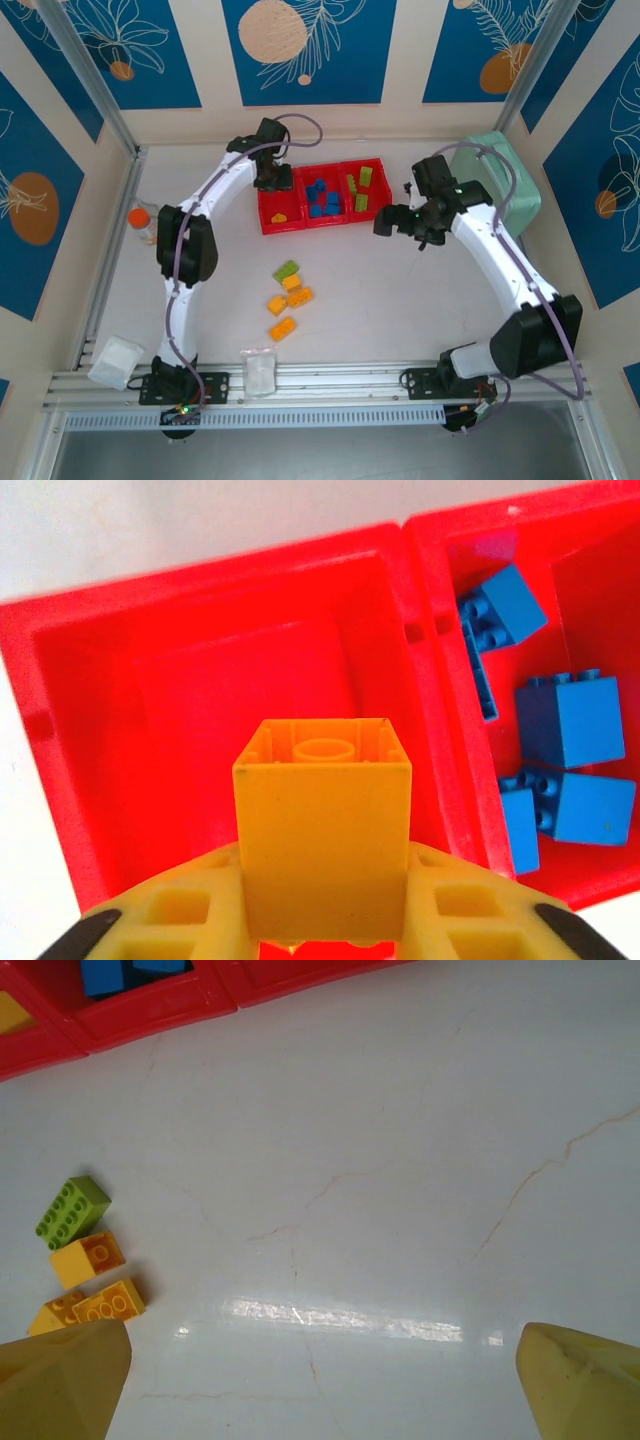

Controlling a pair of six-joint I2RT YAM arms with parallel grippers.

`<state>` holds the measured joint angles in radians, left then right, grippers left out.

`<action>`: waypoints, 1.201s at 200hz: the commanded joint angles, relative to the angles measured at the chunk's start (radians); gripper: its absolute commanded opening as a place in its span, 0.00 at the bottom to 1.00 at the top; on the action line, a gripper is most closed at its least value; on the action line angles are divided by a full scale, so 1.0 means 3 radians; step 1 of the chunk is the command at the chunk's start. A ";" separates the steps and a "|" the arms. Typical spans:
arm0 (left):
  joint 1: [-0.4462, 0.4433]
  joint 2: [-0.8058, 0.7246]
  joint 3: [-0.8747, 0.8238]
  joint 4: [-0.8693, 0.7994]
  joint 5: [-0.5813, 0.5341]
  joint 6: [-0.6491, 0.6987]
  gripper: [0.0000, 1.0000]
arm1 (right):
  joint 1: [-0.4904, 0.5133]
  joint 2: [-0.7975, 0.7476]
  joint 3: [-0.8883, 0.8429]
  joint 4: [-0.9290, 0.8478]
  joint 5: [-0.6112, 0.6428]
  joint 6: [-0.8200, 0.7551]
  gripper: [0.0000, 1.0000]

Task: Sort the legos into containers by color
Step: Place the lego in the container, then pick up the lego from the middle-left of the table.

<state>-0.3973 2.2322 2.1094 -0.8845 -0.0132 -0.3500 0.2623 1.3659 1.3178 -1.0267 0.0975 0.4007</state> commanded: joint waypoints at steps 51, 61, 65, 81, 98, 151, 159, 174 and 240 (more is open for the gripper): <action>0.0081 -0.0022 0.0218 -0.0269 0.0002 0.0290 0.59 | -0.0430 -0.0274 -0.0066 -0.0107 -0.0468 0.0078 0.99; 0.0079 -0.0070 0.0177 -0.0293 0.0076 0.0349 0.74 | -0.0423 -0.0274 -0.0083 -0.0045 -0.0536 0.0104 0.99; 0.0082 -0.0097 0.0154 -0.0305 0.0104 0.0372 0.78 | -0.0422 -0.0276 -0.0092 -0.0013 -0.0566 0.0118 0.99; 0.0067 -0.0292 -0.0046 -0.0286 0.0188 0.0460 0.93 | -0.0409 -0.0262 -0.0128 0.0091 -0.0701 0.0162 0.99; 0.0053 -0.0663 -0.0504 -0.0088 0.0311 0.0472 0.99 | -0.0394 -0.0179 -0.0108 0.0129 -0.0808 0.0158 0.99; -0.0134 -0.1828 -0.2275 0.0280 0.0549 0.0486 0.99 | -0.0187 0.0262 0.0084 0.0236 -0.0927 0.0210 0.99; -0.0196 -0.1963 -0.2485 0.0224 0.0522 0.0499 0.99 | -0.0173 0.0296 0.0086 0.0283 -0.0938 0.0247 0.99; -0.0320 -0.2214 -0.2829 0.0106 0.0512 0.0505 0.99 | -0.0146 0.0370 0.0109 0.0322 -0.0949 0.0295 0.99; -0.0745 -0.2523 -0.3473 -0.0297 0.0719 0.0728 0.99 | -0.0027 0.0740 0.0338 0.0317 -0.0849 0.0499 0.96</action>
<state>-0.6075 1.4685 1.0767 -0.9188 0.1699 -0.1864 0.2340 1.5597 1.3849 -0.9340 -0.1474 0.5049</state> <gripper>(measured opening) 0.994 0.965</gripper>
